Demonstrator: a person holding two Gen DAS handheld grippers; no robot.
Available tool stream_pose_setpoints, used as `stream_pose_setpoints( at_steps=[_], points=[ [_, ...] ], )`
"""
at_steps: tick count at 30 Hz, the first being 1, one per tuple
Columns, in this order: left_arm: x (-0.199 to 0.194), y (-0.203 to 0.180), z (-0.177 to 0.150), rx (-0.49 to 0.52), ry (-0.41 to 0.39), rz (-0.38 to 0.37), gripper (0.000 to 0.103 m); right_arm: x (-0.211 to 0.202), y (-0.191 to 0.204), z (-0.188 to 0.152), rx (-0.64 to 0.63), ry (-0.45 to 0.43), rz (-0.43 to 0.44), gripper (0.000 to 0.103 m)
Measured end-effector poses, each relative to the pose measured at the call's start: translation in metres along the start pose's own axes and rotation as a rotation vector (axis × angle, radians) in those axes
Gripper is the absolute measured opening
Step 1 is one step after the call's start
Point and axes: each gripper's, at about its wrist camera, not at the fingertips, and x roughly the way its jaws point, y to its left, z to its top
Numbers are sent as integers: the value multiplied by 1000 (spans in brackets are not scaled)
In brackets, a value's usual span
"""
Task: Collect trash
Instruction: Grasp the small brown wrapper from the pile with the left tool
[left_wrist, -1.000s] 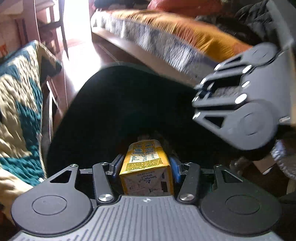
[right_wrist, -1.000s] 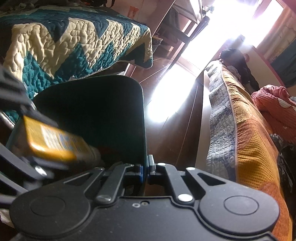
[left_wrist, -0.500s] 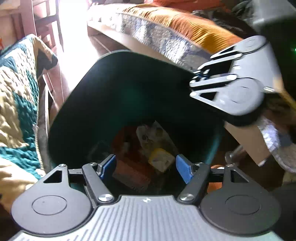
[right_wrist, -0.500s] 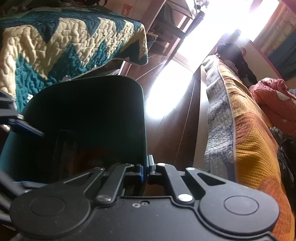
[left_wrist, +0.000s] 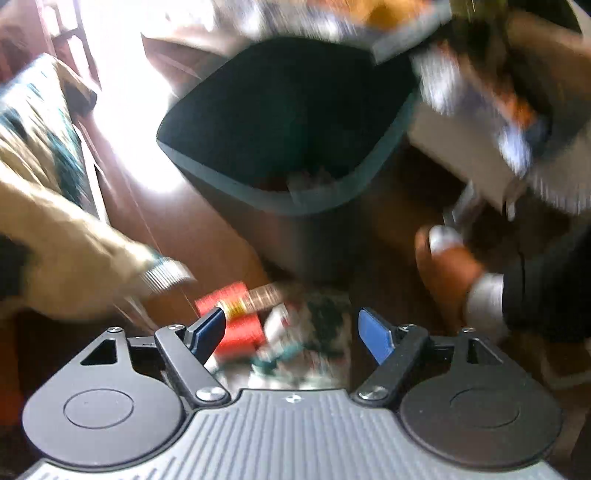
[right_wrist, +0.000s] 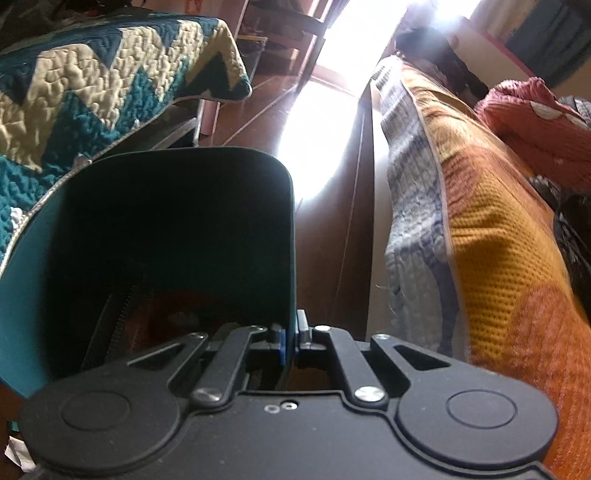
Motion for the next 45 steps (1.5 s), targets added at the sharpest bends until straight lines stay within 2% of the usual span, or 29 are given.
stream_pose_setpoints(
  at_steps=[6,8,10,13,16,18,21,23,25,26,28,29,31,33,36,41,43,45],
  points=[
    [64,-37,-50,118,195,-52,79,1,-1,-2,-6,2,-6,3],
    [78,-55,-63,167,222,-62,79,1,-1,-2,-8,3,-6,4],
    [87,-76,-74,266,215,-78,79,1,-1,-1,-8,4,-6,4],
    [99,-116,-88,499,160,-60,79,1,-1,-2,-10,5,-8,4],
    [118,-143,-102,696,144,-27,79,1,-1,-2,-11,8,-10,4],
    [133,-154,-108,789,147,0,79,1,-2,-3,-8,12,-11,4],
    [153,-165,-113,868,162,27,79,2,-3,-4,-2,16,-10,4],
    [164,-166,-112,868,188,31,78,2,-5,-5,2,18,-8,4],
    [174,-167,-113,858,214,28,66,3,-5,-6,5,19,-7,4],
    [177,-167,-114,857,223,28,56,3,-5,-6,6,20,-7,4],
    [180,-167,-113,855,232,27,48,3,-6,-6,7,20,-5,4],
    [181,-167,-113,849,228,27,38,4,-6,-6,8,20,-5,4],
    [181,-166,-110,816,217,24,37,4,-6,-6,9,20,-4,4],
    [175,-162,-105,766,204,8,28,4,-6,-6,8,20,-5,4],
    [161,-153,-97,681,191,-11,27,3,-5,-6,7,20,-7,4],
    [111,-120,-73,501,133,-44,27,3,-4,-6,12,17,-7,4],
    [87,-104,-58,422,98,-56,27,2,-3,-5,13,15,-8,4],
    [64,-91,-42,384,50,-53,27,1,-1,-5,6,11,-9,4]
  ],
)
